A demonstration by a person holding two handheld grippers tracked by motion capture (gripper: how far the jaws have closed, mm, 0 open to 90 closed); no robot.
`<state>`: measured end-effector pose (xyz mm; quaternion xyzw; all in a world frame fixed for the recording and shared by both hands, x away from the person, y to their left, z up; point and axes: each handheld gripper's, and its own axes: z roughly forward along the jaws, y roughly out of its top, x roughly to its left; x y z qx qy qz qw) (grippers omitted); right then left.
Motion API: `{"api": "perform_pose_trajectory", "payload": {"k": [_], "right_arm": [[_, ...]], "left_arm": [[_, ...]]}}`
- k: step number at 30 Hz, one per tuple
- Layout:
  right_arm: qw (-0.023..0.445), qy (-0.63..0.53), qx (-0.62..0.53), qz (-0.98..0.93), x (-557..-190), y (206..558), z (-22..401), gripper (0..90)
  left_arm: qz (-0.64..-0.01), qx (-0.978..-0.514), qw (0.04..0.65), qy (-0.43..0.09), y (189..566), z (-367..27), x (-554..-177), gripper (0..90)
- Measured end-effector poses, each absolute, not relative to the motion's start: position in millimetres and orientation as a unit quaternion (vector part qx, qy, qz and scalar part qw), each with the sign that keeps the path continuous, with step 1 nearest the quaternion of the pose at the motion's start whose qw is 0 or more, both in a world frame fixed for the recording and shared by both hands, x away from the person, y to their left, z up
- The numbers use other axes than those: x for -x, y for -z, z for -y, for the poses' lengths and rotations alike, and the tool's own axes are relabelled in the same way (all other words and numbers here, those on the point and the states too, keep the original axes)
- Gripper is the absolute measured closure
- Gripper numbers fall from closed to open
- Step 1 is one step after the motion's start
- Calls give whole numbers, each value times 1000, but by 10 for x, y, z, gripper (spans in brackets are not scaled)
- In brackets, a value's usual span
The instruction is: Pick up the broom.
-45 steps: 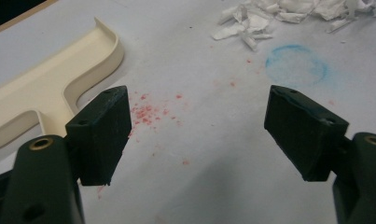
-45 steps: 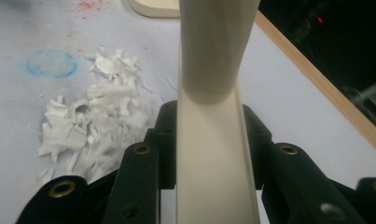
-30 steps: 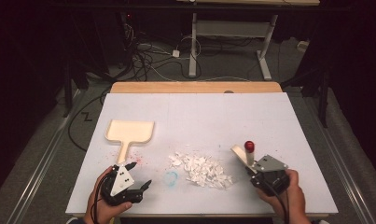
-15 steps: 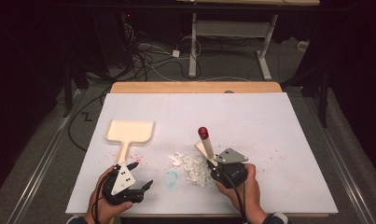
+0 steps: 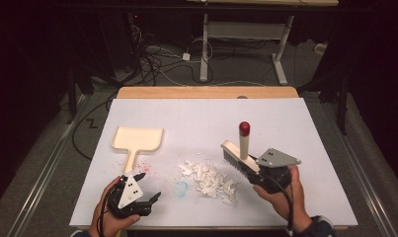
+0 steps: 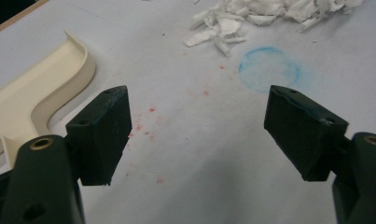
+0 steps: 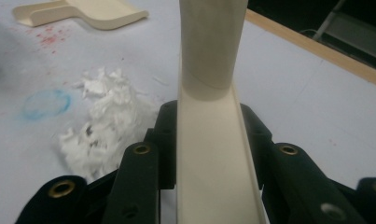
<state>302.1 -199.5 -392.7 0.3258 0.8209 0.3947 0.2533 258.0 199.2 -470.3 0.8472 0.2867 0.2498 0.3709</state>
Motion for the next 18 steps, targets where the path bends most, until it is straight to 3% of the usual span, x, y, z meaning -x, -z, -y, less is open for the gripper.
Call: {"api": "perform_pose_trajectory", "payload": {"k": [10, 18], "right_arm": [[200, -369, -289, -861, -2635, 3925, 2572, 678], [144, -352, -248, -891, -2519, 4070, 2432, 677]], "left_arm": [[-286, -849, 363, -254, 4702, -1983, -2561, 219], [-285, -850, 364, -254, 4696, -1981, -2568, 219]]}}
